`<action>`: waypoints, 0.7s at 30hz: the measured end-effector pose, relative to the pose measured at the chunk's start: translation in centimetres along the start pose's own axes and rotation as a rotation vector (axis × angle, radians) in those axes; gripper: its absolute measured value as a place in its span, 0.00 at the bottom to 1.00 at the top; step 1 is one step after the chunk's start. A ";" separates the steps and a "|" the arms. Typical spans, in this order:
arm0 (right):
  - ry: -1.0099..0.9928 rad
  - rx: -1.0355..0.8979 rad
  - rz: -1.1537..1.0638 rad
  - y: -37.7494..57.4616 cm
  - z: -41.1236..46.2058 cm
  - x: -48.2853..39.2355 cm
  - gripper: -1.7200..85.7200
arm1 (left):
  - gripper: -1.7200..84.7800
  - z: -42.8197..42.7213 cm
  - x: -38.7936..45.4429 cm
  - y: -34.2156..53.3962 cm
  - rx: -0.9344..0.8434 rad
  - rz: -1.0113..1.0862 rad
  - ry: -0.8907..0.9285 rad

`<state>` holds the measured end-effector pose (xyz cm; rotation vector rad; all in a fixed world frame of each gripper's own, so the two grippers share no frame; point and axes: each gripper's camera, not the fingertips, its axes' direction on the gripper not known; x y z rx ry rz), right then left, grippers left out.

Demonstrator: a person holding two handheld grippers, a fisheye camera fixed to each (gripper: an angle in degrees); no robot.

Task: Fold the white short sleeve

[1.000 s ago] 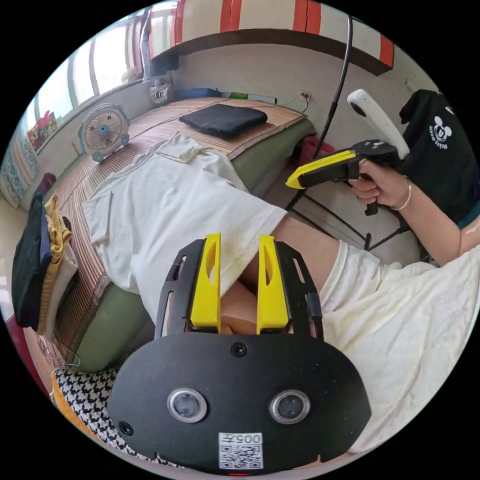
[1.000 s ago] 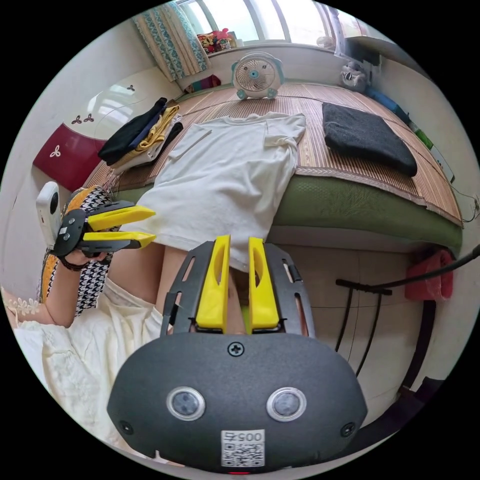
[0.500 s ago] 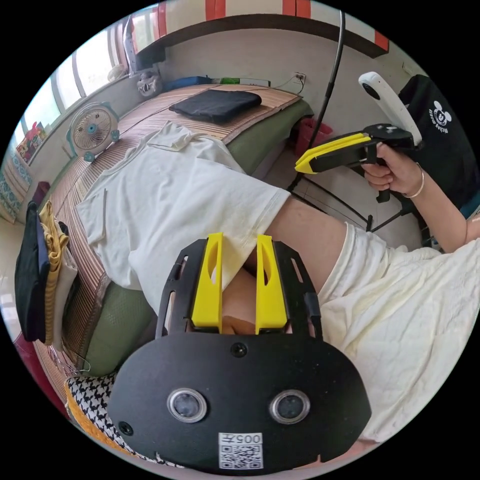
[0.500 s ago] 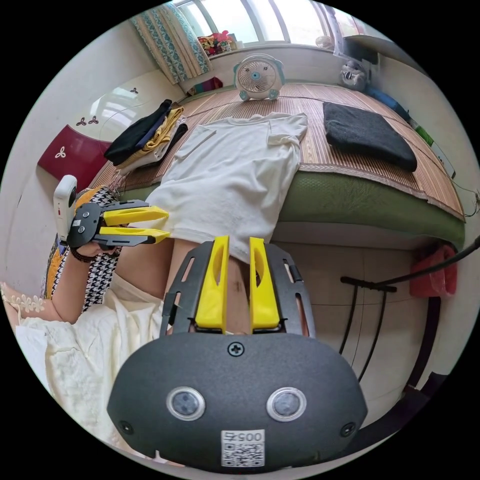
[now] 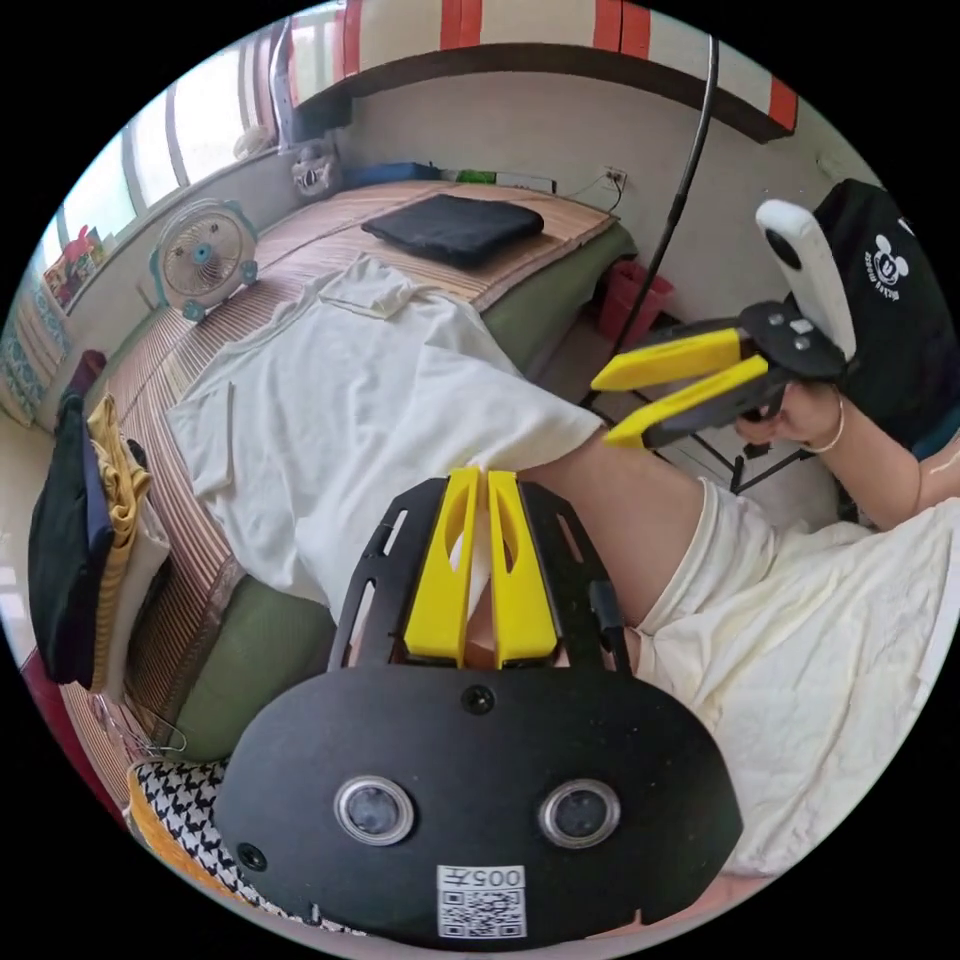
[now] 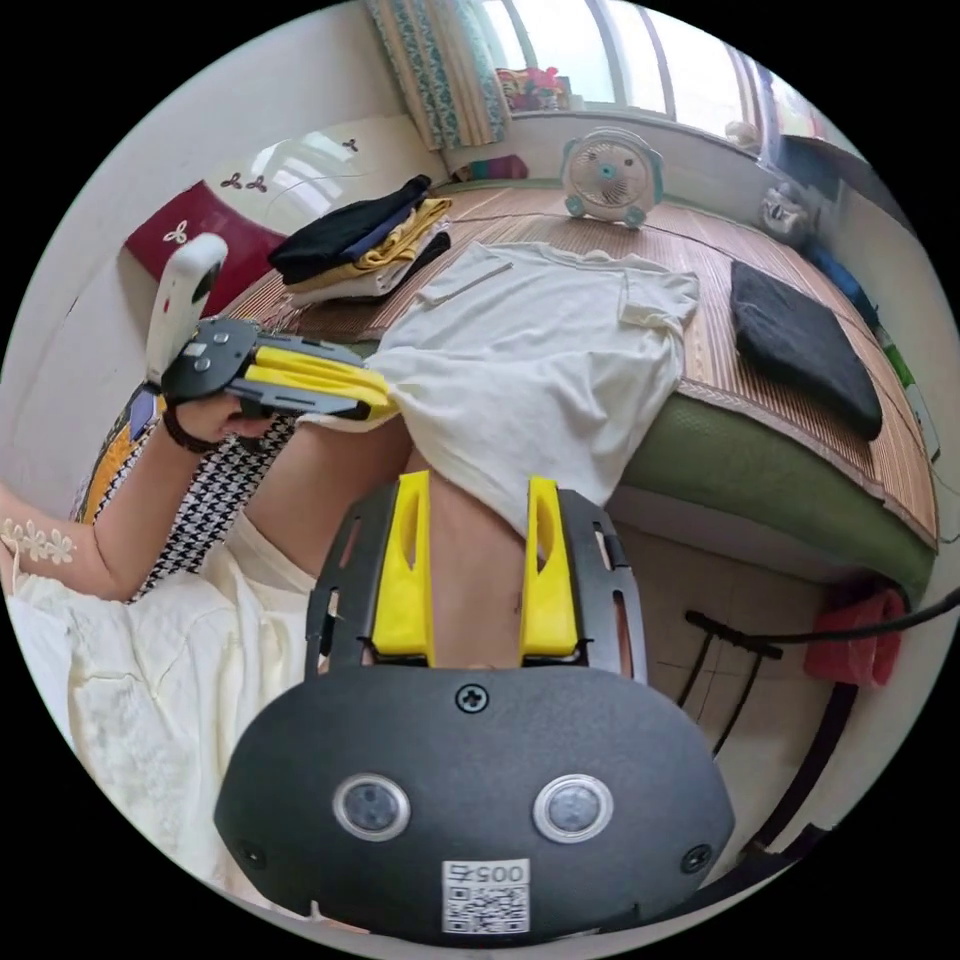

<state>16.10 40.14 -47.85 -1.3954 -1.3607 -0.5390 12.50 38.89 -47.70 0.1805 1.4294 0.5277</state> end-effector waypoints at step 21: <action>0.128 -0.053 0.266 3.2 3.4 2.7 0.05 | 0.04 -5.8 -5.4 4.3 0.205 -0.132 0.013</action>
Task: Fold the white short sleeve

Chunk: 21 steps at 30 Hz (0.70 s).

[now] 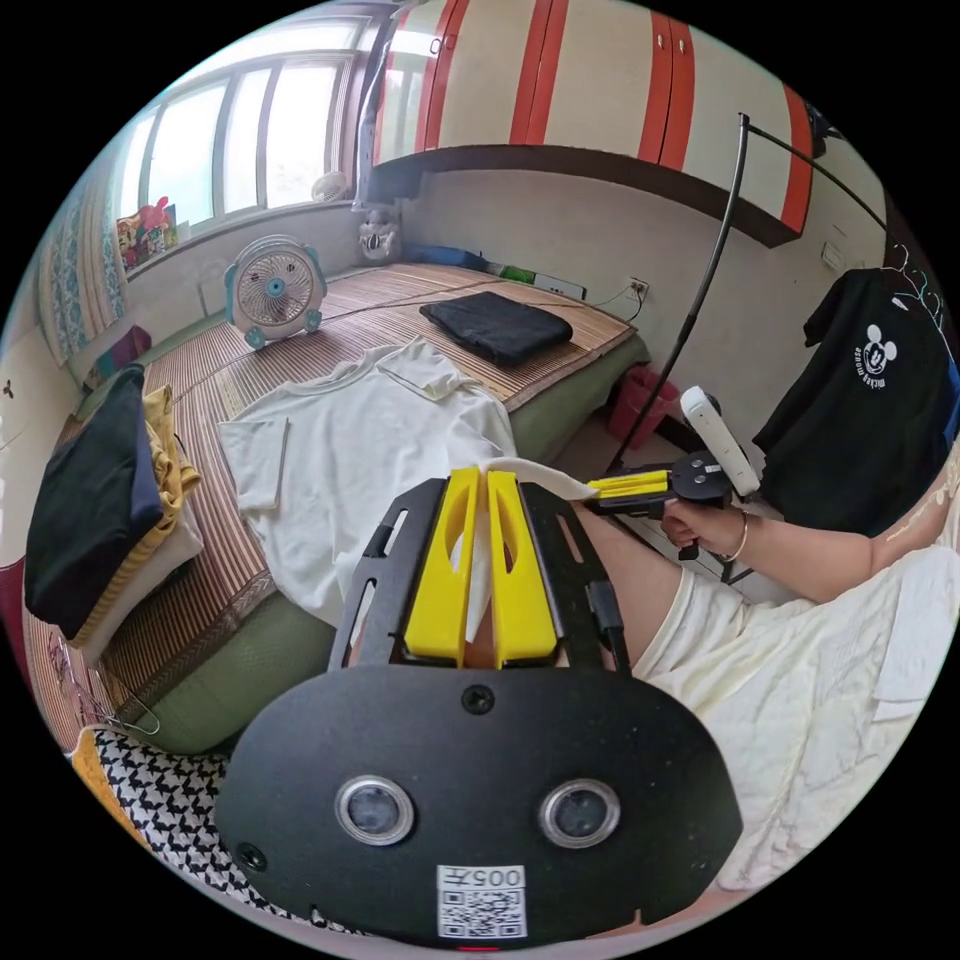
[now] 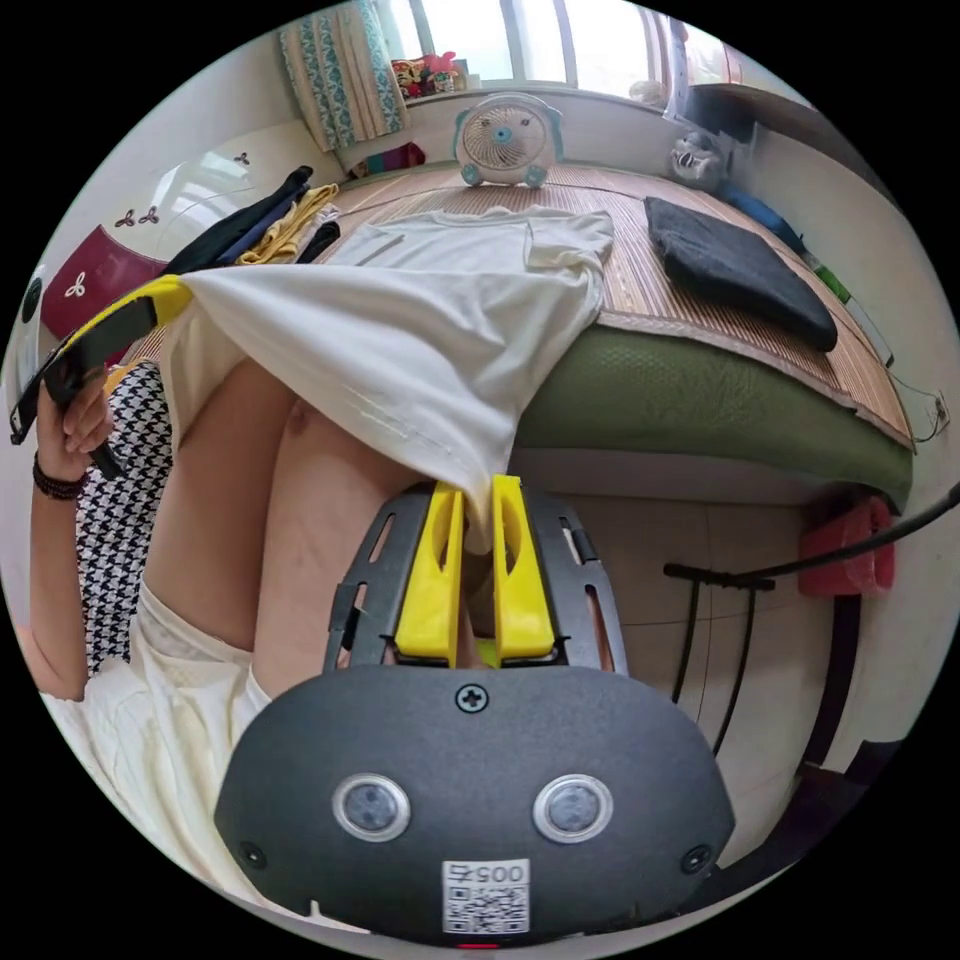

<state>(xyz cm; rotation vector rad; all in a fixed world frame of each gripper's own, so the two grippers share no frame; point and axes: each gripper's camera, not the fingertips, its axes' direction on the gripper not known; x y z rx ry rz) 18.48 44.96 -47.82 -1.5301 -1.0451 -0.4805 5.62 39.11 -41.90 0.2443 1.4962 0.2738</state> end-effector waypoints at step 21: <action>0.231 0.333 0.040 -0.1 -14.4 1.5 0.00 | 0.12 0.7 -0.6 9.2 -0.202 -0.034 -0.078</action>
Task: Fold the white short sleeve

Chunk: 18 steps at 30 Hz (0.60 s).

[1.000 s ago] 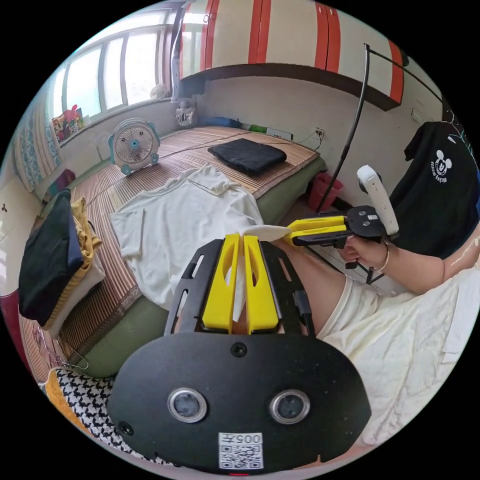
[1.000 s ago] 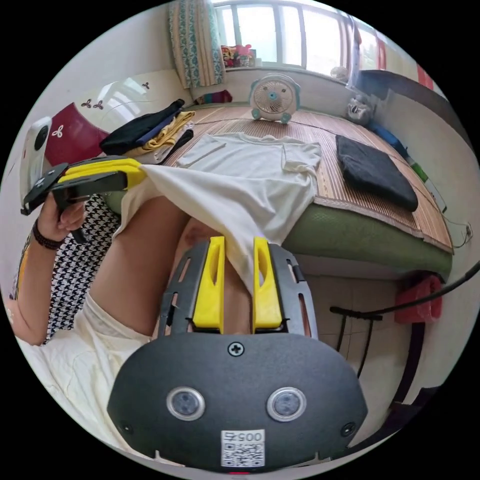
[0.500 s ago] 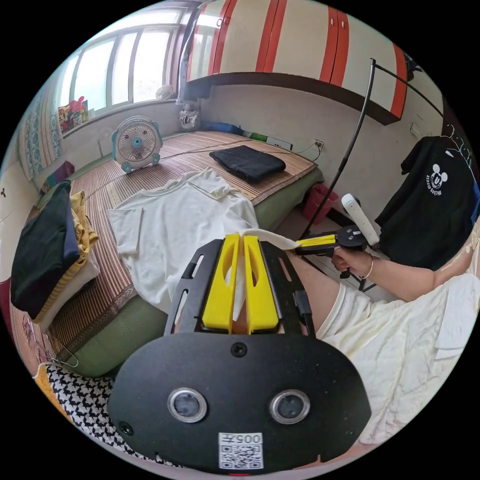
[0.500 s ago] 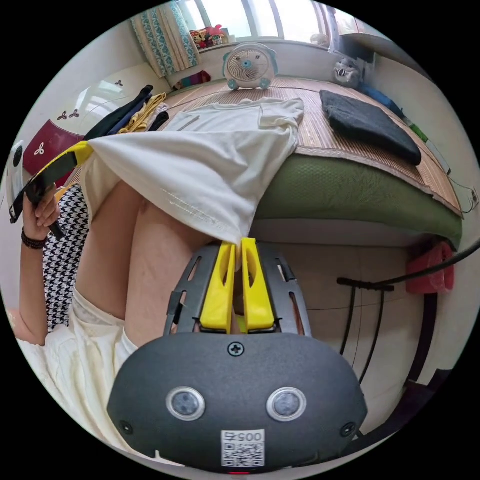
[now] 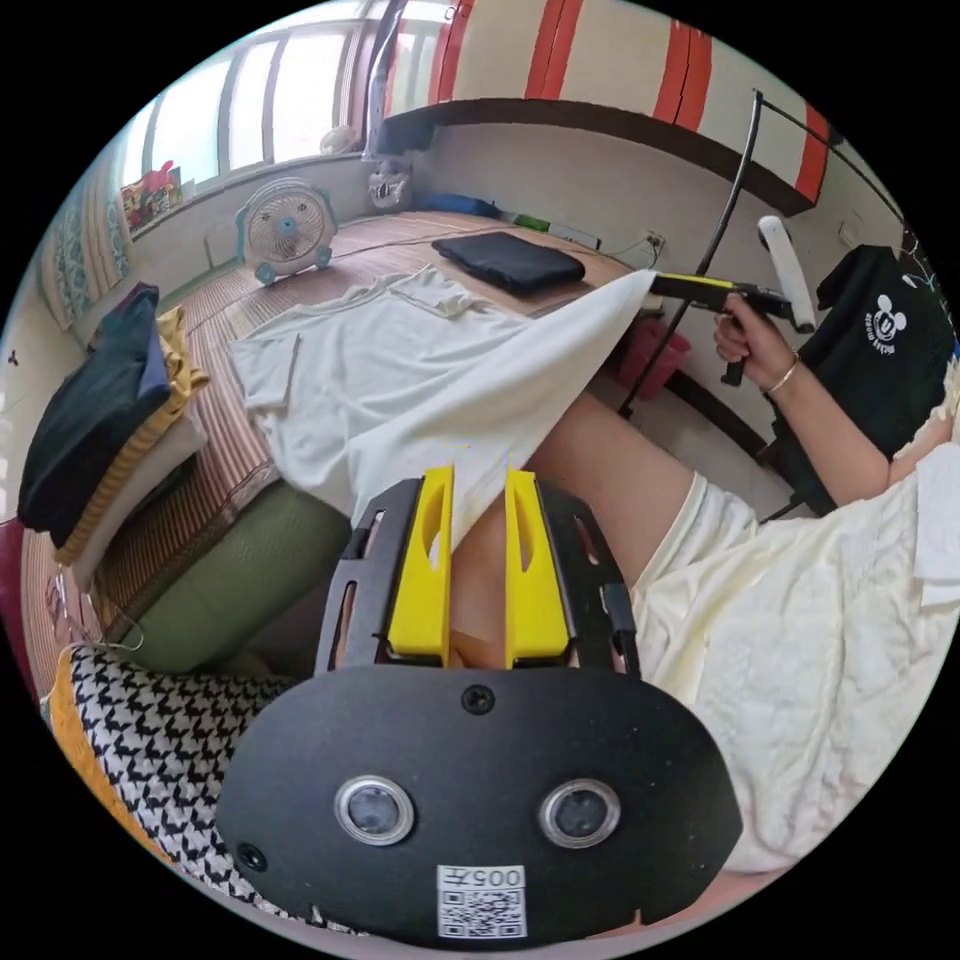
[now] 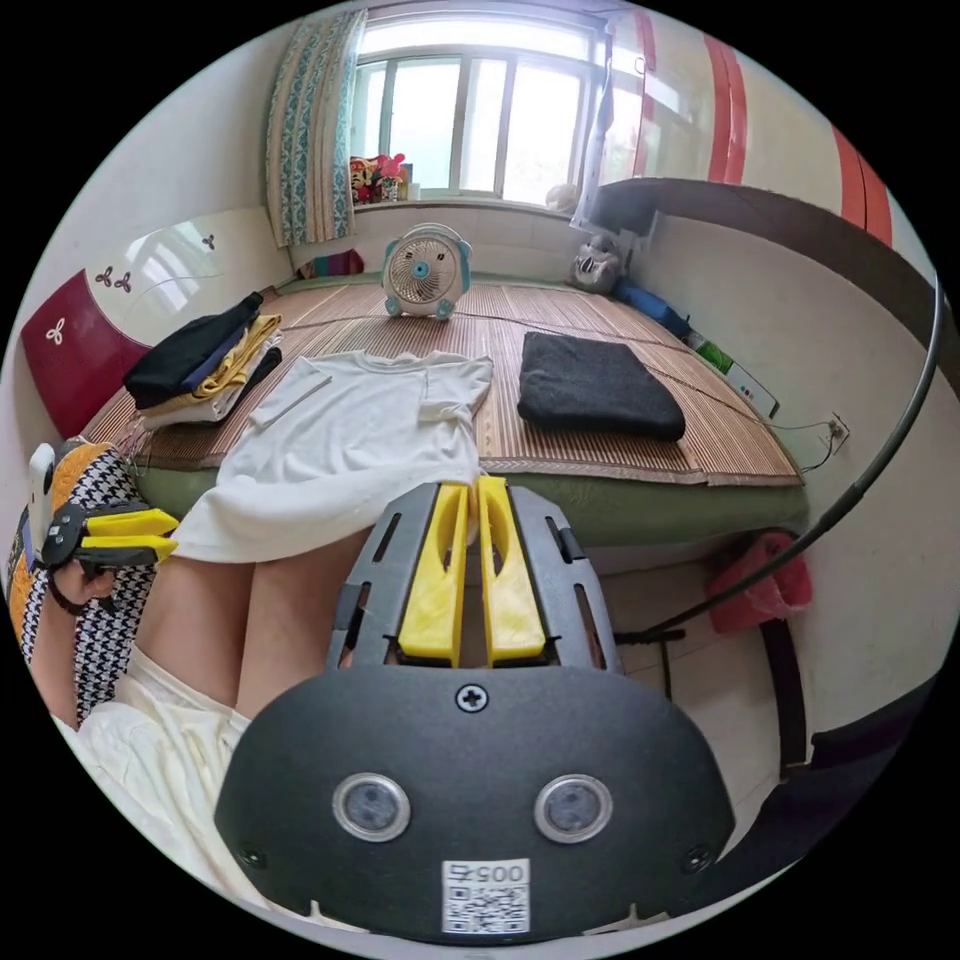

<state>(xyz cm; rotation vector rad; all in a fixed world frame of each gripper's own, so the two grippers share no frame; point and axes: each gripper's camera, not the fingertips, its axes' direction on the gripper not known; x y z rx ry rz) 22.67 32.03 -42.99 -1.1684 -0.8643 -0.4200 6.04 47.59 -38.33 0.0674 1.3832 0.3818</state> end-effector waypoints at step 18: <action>-0.023 -0.047 0.036 0.6 -0.3 0.0 0.00 | 0.08 1.0 0.0 3.5 -0.075 -0.079 -0.076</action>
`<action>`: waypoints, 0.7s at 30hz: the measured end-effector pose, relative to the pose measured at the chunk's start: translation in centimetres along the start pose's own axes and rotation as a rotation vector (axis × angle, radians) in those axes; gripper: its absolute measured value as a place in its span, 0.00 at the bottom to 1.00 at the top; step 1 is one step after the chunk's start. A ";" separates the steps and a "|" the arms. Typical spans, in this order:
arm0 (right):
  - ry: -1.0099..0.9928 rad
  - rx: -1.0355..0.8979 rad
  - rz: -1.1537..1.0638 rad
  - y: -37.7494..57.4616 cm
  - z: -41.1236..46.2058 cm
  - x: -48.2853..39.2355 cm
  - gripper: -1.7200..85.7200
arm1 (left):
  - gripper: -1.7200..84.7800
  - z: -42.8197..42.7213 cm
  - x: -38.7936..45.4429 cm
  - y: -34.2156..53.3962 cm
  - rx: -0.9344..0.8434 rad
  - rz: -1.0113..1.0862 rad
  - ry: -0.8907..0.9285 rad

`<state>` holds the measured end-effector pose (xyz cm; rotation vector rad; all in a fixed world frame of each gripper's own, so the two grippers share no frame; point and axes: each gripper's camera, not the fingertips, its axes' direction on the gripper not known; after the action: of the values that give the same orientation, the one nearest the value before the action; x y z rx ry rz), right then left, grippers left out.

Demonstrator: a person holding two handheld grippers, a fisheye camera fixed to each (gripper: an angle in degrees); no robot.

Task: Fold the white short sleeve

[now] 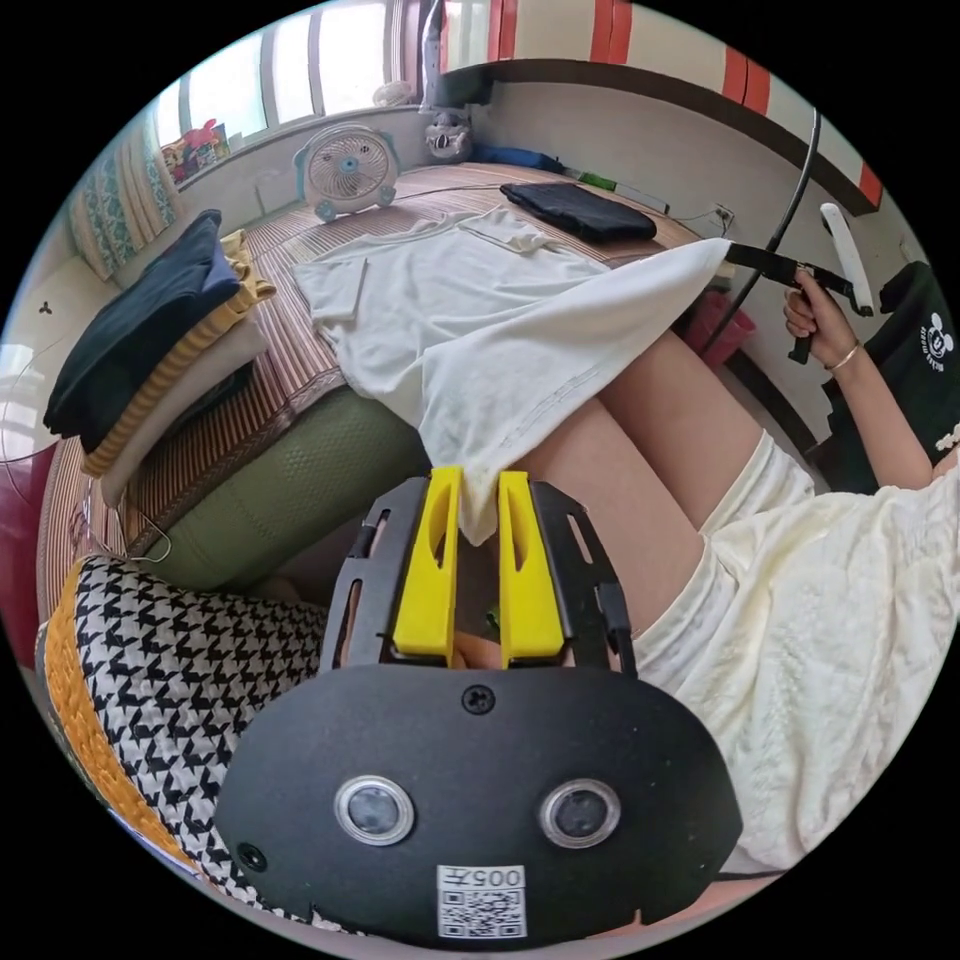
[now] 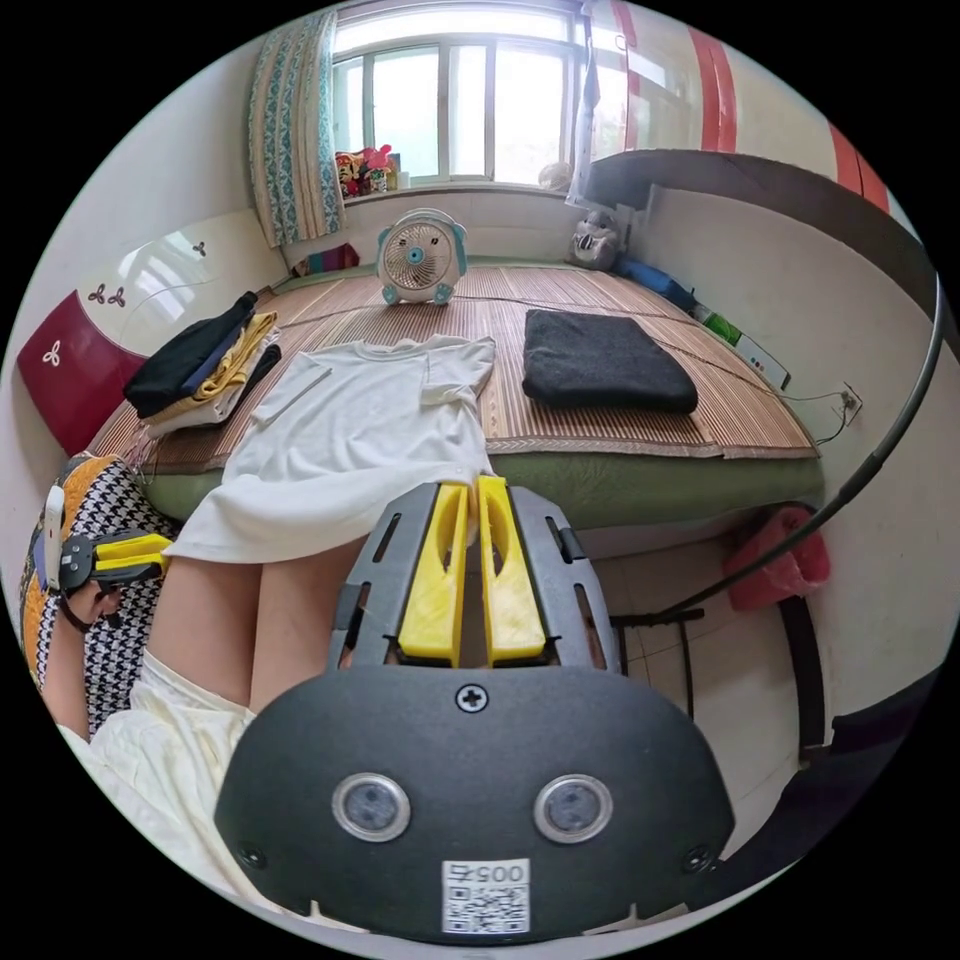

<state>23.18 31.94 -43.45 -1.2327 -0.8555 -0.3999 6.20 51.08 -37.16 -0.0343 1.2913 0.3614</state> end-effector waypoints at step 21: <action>0.007 0.063 -0.045 -0.4 -2.7 0.0 0.00 | 0.02 -13.8 3.1 3.6 0.474 -0.168 -0.281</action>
<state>23.85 29.26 -43.39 -1.1548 -0.8850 -0.4104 -6.98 52.13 -43.32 0.2971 1.0592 -0.0885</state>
